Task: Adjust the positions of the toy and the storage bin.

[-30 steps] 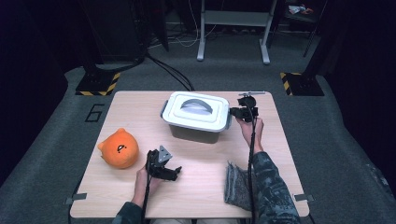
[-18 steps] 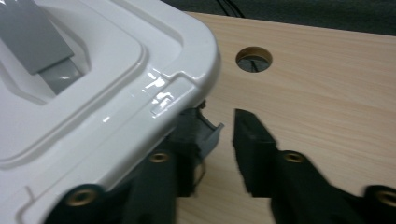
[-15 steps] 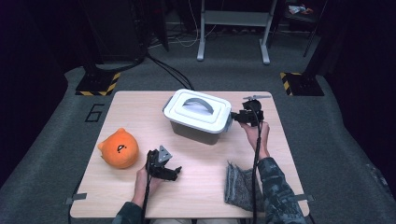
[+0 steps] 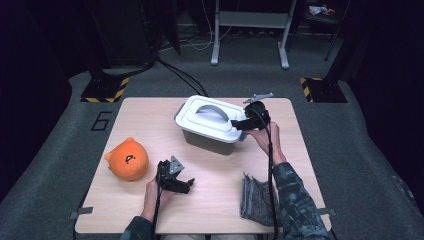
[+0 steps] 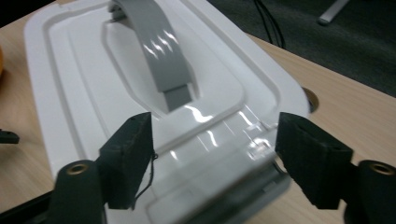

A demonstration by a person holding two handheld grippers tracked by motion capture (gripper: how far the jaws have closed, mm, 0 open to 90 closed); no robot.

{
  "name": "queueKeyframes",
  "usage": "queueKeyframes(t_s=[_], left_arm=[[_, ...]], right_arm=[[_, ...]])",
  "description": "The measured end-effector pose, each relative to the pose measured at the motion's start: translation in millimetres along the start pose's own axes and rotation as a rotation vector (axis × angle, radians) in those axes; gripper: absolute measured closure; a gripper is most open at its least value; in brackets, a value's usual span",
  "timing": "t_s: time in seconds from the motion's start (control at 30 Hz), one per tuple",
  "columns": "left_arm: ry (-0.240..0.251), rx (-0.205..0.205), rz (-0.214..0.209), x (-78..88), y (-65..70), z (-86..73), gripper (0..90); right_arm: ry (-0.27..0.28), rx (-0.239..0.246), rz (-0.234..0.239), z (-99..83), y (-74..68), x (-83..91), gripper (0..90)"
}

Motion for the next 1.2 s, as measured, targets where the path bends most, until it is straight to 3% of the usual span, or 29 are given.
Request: queueKeyframes(t_s=[0.1, 0.3, 0.5, 0.6, 0.83, 1.1, 1.17, 1.2], left_arm=[[-0.006, -0.008, 0.001, 0.3, -0.4, -0.5, 4.2], [-0.006, -0.005, -0.001, 0.2, -0.3, -0.5, 4.2], [-0.009, -0.008, -0.002, 0.3, -0.6, -0.8, 4.2], [-0.008, -0.009, -0.003, 0.3, -0.5, -0.7, 4.4], [-0.005, -0.009, 0.002, 0.2, -1.0, -0.4, 4.4], [-0.006, -0.007, 0.0, 0.2, -0.8, -0.5, 4.4], [-0.01, -0.011, 0.001, 0.4, -1.0, -0.8, 4.4], [-0.006, -0.009, -0.003, 0.3, -0.7, -0.5, 4.4]], right_arm=[[0.001, 0.036, 0.025, 11.2, -9.1, -7.7, 39.6], [-0.007, 0.063, 0.065, 23.1, -14.9, -17.7, 50.1], [-0.045, 0.104, 0.062, 27.2, -18.6, -28.0, 57.2], [-0.047, 0.094, 0.066, 28.0, -18.1, -31.0, 63.7], [-0.05, 0.078, 0.056, 23.4, -21.8, -29.4, 65.2], [-0.057, 0.051, 0.021, 10.9, -38.2, -21.2, 65.9], [-0.064, 0.062, 0.015, 9.8, -39.4, -19.6, 64.1], [-0.058, 0.058, 0.019, 11.1, -40.6, -18.4, 58.2]])
Point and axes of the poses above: each handheld gripper's, and its own axes: x roughly backward along the jaws, z roughly out of its top, y roughly to its right, the point moved 9 cm from there along -x, roughly forward along the jaws, and after that the axes turned 14 degrees about -y, right-handed, at the moved point
